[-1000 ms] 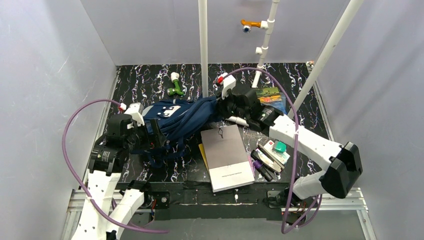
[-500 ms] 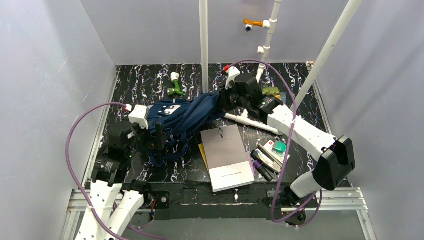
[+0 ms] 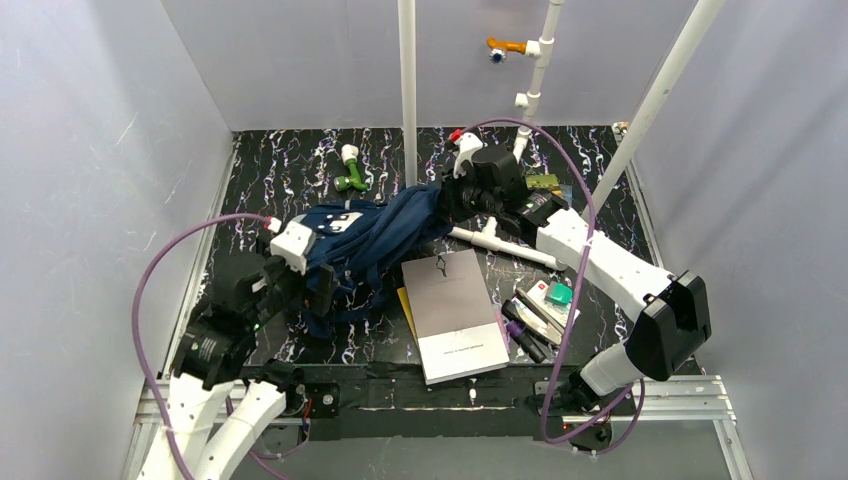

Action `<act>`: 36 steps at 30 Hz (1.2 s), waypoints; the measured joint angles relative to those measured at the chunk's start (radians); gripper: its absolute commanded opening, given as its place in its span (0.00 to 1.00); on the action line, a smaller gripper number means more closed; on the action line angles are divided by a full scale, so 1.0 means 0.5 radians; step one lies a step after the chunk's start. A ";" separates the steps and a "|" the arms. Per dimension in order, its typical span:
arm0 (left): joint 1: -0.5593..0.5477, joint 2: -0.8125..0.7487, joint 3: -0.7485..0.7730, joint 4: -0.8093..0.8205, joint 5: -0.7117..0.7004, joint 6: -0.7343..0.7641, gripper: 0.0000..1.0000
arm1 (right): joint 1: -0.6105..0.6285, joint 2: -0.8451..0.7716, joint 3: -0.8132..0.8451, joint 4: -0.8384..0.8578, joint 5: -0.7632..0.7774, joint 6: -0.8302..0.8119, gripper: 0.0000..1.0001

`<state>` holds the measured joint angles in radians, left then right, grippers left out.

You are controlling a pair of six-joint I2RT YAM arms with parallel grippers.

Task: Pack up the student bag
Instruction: Pick up the student bag at the center of the board.

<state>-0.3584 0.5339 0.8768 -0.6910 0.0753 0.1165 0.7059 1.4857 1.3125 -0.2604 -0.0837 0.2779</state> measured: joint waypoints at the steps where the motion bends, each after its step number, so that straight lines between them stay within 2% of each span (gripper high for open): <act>1: -0.001 -0.025 0.020 -0.028 0.014 -0.016 0.94 | -0.006 0.000 0.000 0.002 -0.004 0.005 0.01; 7: -0.011 -0.165 0.050 -0.163 0.091 -0.061 0.92 | -0.038 0.000 0.001 0.007 -0.045 0.045 0.01; 10: -0.011 -0.093 0.023 -0.163 0.054 -0.061 0.90 | -0.038 0.000 0.001 0.006 -0.065 0.046 0.01; 15: -0.022 0.132 0.003 -0.060 -0.200 -0.052 0.89 | -0.034 0.000 0.001 0.000 -0.110 0.046 0.01; 16: -0.022 0.163 0.003 -0.023 -0.246 -0.043 0.87 | -0.033 0.000 0.001 0.000 -0.115 0.046 0.01; 19: -0.022 0.182 -0.002 0.060 -0.314 -0.021 0.71 | -0.034 0.000 0.001 0.001 -0.117 0.051 0.01; 21: -0.022 0.178 -0.013 0.106 -0.357 0.005 0.65 | -0.035 0.000 0.001 0.001 -0.117 0.055 0.01; 27: -0.022 0.144 -0.021 0.120 -0.407 0.027 0.83 | -0.035 0.000 0.007 -0.009 -0.118 0.041 0.01; 30: -0.023 0.031 -0.021 0.100 -0.436 0.045 0.97 | -0.040 0.000 0.019 -0.018 -0.145 0.021 0.01; 36: -0.022 -0.069 -0.020 0.056 -0.565 0.114 0.98 | -0.097 0.000 0.051 -0.047 -0.234 0.014 0.01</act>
<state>-0.3695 0.4995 0.8669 -0.6628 -0.2070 0.1738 0.6575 1.4857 1.3380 -0.2840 -0.2008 0.2848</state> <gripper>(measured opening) 0.980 0.167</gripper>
